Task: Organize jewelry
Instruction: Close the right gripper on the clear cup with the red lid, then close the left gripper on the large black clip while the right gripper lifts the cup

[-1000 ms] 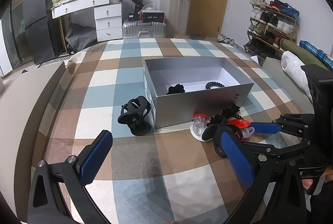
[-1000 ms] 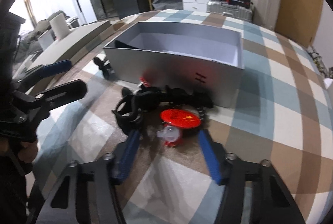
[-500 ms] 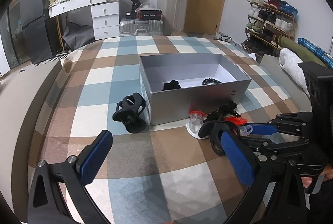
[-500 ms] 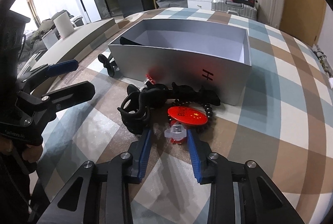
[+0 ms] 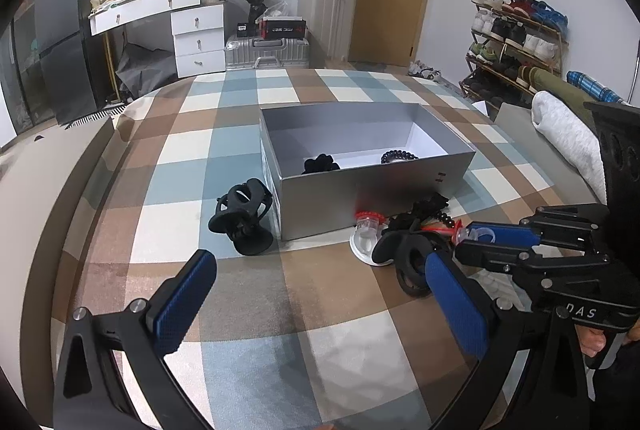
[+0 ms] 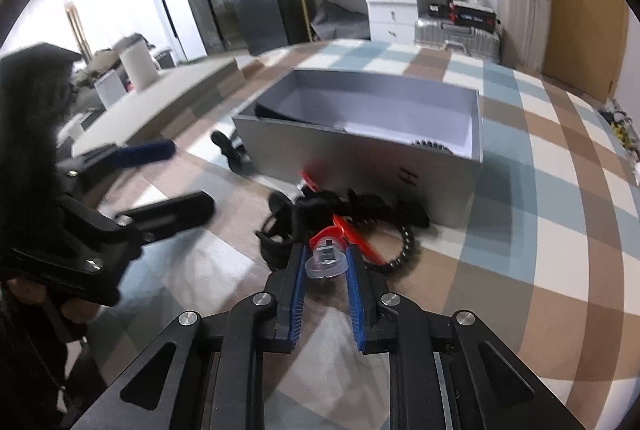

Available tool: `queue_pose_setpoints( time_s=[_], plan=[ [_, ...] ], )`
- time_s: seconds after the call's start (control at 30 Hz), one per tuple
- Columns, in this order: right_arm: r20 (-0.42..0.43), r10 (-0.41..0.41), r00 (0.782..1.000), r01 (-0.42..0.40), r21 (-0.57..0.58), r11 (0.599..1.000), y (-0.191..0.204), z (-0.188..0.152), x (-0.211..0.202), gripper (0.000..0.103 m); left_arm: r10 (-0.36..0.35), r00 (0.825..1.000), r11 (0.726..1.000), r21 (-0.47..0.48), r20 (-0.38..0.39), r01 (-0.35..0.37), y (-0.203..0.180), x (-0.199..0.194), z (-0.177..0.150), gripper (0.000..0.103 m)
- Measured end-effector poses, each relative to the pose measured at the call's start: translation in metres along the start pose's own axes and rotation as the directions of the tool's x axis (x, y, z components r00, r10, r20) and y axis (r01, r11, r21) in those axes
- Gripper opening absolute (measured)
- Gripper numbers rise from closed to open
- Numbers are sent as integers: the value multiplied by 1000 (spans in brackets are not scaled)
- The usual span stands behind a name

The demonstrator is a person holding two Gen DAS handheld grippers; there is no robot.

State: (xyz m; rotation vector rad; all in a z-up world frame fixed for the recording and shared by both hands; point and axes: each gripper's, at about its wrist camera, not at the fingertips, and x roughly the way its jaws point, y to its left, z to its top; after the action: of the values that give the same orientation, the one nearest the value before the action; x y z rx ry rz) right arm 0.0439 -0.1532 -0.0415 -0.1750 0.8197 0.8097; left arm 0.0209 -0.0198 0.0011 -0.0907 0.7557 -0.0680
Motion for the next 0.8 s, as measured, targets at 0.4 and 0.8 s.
queue_pose_setpoints(
  time_s=[0.4, 0.8],
  plan=[
    [128, -55, 990, 47, 70, 996, -17, 9, -26, 18, -57, 997, 998, -15, -48, 57, -15, 12, -4, 102],
    [165, -90, 982, 68, 131, 989, -39, 10, -39, 19, -51, 993, 999, -14, -106, 50, -37, 37, -4, 101]
  ],
)
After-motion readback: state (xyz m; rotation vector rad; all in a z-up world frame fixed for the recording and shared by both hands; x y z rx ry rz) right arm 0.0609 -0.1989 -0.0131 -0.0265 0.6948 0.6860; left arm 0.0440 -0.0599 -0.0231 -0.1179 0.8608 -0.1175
